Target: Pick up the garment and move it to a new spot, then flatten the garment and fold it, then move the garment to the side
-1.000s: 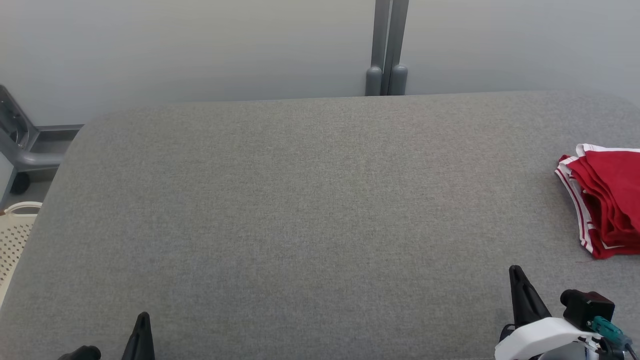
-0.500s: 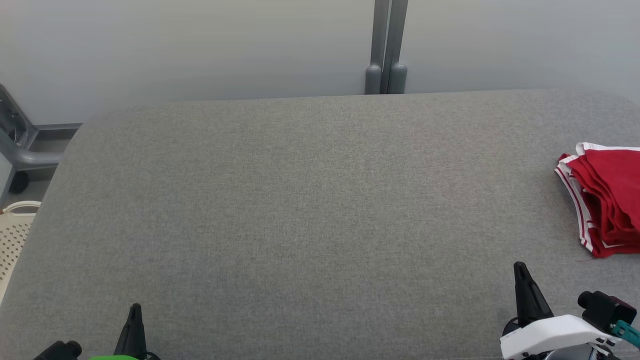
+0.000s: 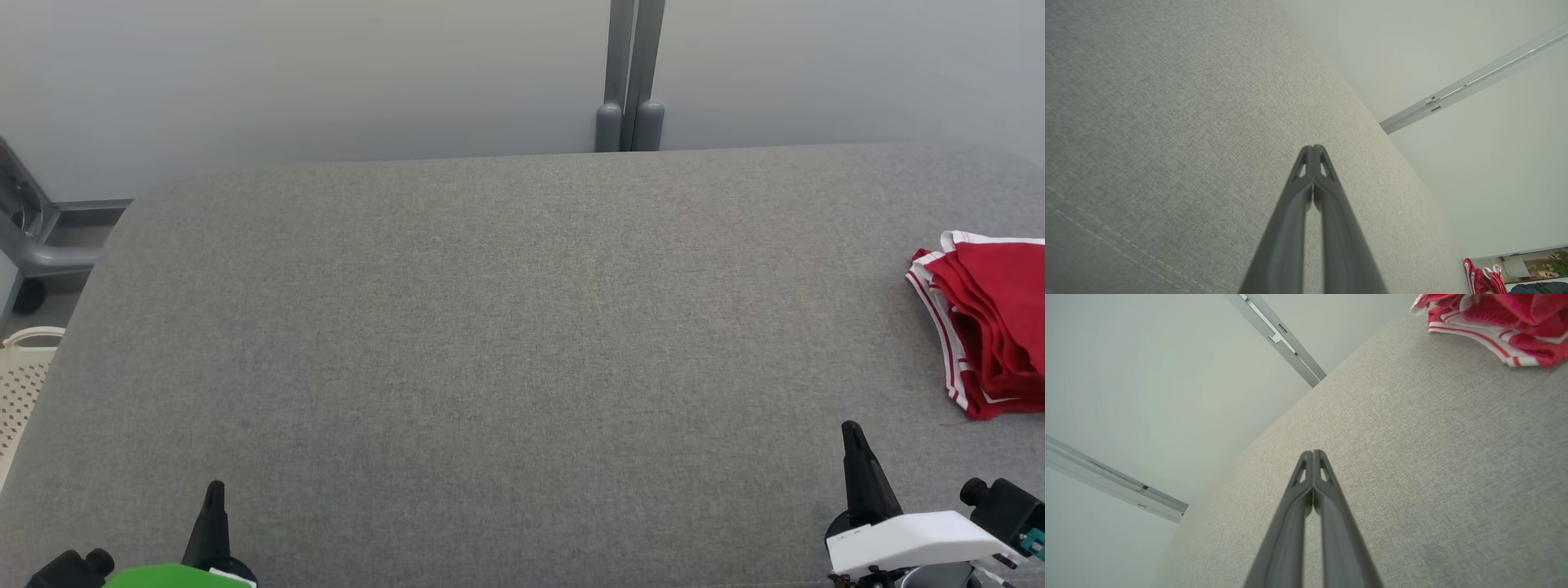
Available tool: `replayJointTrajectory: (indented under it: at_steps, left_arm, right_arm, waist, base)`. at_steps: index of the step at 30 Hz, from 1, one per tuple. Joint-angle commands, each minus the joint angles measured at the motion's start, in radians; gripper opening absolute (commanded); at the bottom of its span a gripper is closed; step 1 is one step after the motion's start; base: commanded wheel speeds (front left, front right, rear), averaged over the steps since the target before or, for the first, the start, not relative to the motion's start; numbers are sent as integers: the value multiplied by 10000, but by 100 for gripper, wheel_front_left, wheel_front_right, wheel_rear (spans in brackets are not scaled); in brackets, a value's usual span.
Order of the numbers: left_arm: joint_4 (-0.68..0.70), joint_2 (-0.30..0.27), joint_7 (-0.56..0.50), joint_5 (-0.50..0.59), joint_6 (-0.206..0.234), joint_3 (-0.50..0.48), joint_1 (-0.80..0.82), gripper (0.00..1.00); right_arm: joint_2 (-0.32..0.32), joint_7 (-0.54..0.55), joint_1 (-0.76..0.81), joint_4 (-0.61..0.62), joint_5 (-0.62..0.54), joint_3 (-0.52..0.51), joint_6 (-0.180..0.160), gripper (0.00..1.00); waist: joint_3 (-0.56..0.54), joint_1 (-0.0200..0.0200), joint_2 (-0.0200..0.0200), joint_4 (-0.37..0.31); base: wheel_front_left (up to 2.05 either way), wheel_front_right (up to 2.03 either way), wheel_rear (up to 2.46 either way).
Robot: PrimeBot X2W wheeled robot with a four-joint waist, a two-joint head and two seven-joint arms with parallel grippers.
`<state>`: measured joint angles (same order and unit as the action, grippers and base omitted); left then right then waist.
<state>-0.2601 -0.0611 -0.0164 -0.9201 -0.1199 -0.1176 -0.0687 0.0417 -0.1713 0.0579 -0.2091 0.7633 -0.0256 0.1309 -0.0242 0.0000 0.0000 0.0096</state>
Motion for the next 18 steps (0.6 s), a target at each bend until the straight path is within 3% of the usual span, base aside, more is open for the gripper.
replayJointTrajectory:
  at_steps: [1, 18]
  left_arm:
    - [176, -33, -117, -371, -42, -98, 324, 0]
    - [359, 0, -842, -2090, -55, -386, 543, 0]
  right_arm:
    - [62, 57, 25, 250, 462, 22, 0, 0]
    - [74, 286, 178, 728, 2591, 157, 0, 0]
  waist:
    - [6, 0, 0, -2]
    - [52, 0, 0, -21]
  base:
    - [0, 0, 0]
    - [0, 0, 0]
